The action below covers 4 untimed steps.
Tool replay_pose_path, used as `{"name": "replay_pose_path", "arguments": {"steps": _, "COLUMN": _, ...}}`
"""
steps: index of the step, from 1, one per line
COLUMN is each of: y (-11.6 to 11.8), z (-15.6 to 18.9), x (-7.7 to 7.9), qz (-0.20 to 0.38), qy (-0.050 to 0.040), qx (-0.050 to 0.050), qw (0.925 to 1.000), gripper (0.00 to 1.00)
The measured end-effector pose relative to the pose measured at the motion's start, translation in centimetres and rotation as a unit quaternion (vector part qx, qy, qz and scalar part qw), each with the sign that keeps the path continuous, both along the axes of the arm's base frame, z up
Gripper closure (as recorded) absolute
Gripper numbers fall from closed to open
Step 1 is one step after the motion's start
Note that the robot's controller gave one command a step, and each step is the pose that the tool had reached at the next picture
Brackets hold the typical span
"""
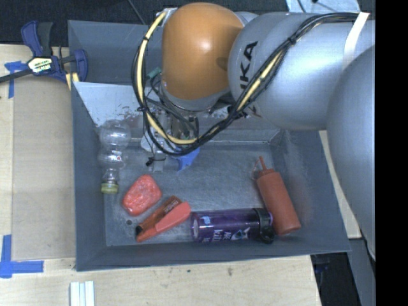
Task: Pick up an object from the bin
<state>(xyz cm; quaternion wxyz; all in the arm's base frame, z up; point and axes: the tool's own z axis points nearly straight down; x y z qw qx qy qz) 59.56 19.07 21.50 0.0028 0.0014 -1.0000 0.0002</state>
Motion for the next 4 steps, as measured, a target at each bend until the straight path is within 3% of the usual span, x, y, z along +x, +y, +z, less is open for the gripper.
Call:
{"name": "replay_pose_path", "arguments": {"steps": 1, "y": -0.1, "z": 0.5, "x": 0.2, "qz": -0.001, "qy": -0.0043, "qx": 0.001, "qw": 1.0000, "gripper": 0.00}}
{"name": "replay_pose_path", "arguments": {"steps": 2, "y": -2.3, "z": -3.4, "x": -3.0, "qz": 0.041, "qy": -0.0061, "qx": 0.001, "qw": 0.9991, "gripper": 0.00}}
{"name": "replay_pose_path", "arguments": {"steps": 3, "y": -1.6, "z": -8.8, "x": -4.4, "qz": 0.062, "qy": -0.0052, "qx": 0.001, "qw": 0.9981, "gripper": 0.00}}
{"name": "replay_pose_path", "arguments": {"steps": 4, "y": -0.6, "z": -12.1, "x": -6.8, "qz": 0.069, "qy": -0.0041, "qx": 0.001, "qw": 0.9976, "gripper": 1.00}}
